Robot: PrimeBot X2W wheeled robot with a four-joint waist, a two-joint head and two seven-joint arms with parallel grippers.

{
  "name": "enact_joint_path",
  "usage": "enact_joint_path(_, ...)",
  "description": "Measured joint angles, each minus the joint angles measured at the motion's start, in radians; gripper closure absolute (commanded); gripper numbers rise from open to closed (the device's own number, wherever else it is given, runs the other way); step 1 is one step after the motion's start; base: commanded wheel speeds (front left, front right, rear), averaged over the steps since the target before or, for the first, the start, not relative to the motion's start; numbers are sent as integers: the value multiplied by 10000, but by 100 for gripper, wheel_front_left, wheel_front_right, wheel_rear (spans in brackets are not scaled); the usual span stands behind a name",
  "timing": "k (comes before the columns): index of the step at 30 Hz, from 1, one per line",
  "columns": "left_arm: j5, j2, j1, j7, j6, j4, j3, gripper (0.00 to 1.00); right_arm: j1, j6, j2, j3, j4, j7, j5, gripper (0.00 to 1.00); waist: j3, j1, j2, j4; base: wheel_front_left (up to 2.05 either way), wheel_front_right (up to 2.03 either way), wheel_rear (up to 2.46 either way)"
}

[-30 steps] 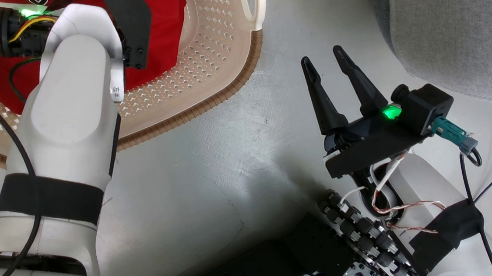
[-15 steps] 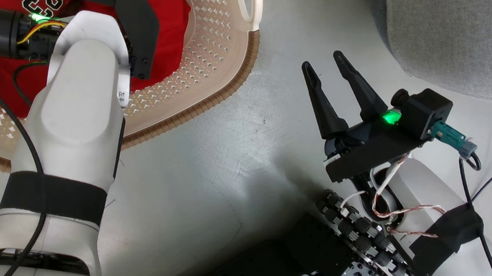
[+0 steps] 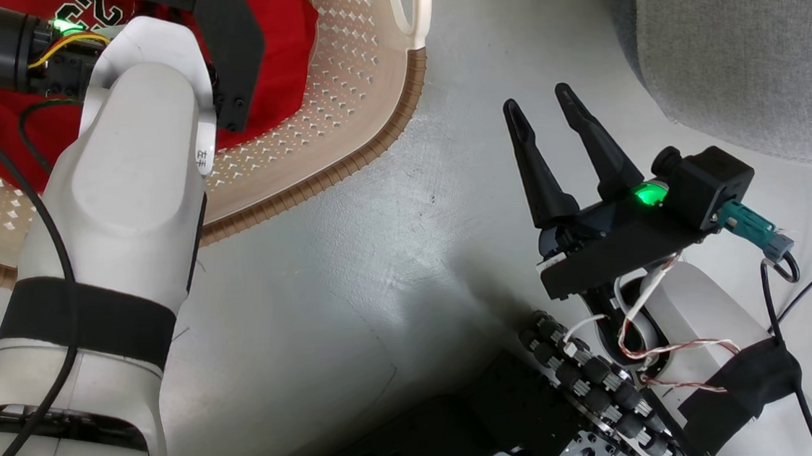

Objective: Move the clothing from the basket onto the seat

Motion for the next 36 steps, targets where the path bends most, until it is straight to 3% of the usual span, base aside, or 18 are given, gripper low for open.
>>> enact_joint_path(2, 0, -2, -2, -40, 6, 46, 2, 100, 0, 0, 2, -23, -31, 0, 0, 0, 12, 0, 0, -12, 0, 0, 0)
enact_joint_path(21, -775, 136, 37, -1503, 102, -17, 1043, 100, -645, 115, 40, -445, 314, -2, -199, 0, -441, 0, 0, -28, 0, 0, 0)
enact_joint_path(36, -2002, -134, 1341, -3262, 82, -247, 1522, 100, -555, 291, -102, -1858, 1302, 0, -1024, 0, -2061, 0, 0, 814, 0, 0, 0)
